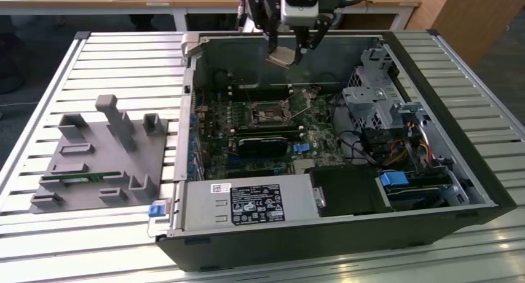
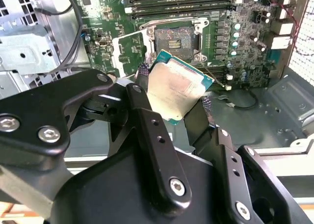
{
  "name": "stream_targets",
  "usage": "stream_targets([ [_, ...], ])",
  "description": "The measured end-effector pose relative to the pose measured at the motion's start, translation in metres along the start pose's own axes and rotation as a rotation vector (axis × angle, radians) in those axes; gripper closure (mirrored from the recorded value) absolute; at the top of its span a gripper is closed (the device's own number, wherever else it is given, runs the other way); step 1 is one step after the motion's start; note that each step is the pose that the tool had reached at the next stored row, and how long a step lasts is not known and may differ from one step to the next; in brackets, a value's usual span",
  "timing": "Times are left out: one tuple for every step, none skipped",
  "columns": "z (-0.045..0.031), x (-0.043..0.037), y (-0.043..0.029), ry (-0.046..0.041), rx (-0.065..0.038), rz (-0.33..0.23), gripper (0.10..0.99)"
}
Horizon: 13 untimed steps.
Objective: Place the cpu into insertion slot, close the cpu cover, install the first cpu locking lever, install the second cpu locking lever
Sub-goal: 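Place the cpu into insertion slot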
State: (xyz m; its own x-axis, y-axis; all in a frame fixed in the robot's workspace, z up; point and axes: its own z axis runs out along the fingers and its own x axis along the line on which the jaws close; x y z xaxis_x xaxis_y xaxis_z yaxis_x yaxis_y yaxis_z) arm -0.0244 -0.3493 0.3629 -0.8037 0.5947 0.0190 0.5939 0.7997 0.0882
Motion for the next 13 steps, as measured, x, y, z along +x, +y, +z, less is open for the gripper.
stream_targets([
  [0.0002, 0.0, 0.0, -0.0004, 0.0, 0.005, 0.545],
  [0.0005, 0.0, 0.0, -0.0008, 0.0, 0.008, 0.545],
  [0.0008, 0.0, -0.0001, -0.0012, 0.0, 0.011, 0.545],
  [0.0012, 0.0, -0.0001, -0.0014, 0.0, 0.013, 0.545],
  [0.0015, 0.0, -0.0001, -0.0016, 0.0, 0.014, 0.545],
  [0.0019, 0.0, -0.0002, -0.0016, 0.0, 0.015, 0.545],
  [0.0024, 0.0, -0.0002, -0.0017, 0.0, 0.016, 0.545],
  [0.0028, -0.0001, -0.0002, -0.0019, 0.0, 0.016, 0.545],
  [0.0033, -0.0001, -0.0003, -0.0022, 0.0, 0.017, 0.545],
  [0.0036, -0.0001, -0.0003, -0.0025, 0.001, 0.019, 0.545],
  [0.0039, -0.0001, -0.0003, -0.0027, 0.001, 0.022, 0.545],
  [0.0041, -0.0001, -0.0003, -0.0031, 0.001, 0.026, 0.545],
  [0.0043, 0.0, -0.0003, -0.0035, 0.0, 0.031, 0.545],
])
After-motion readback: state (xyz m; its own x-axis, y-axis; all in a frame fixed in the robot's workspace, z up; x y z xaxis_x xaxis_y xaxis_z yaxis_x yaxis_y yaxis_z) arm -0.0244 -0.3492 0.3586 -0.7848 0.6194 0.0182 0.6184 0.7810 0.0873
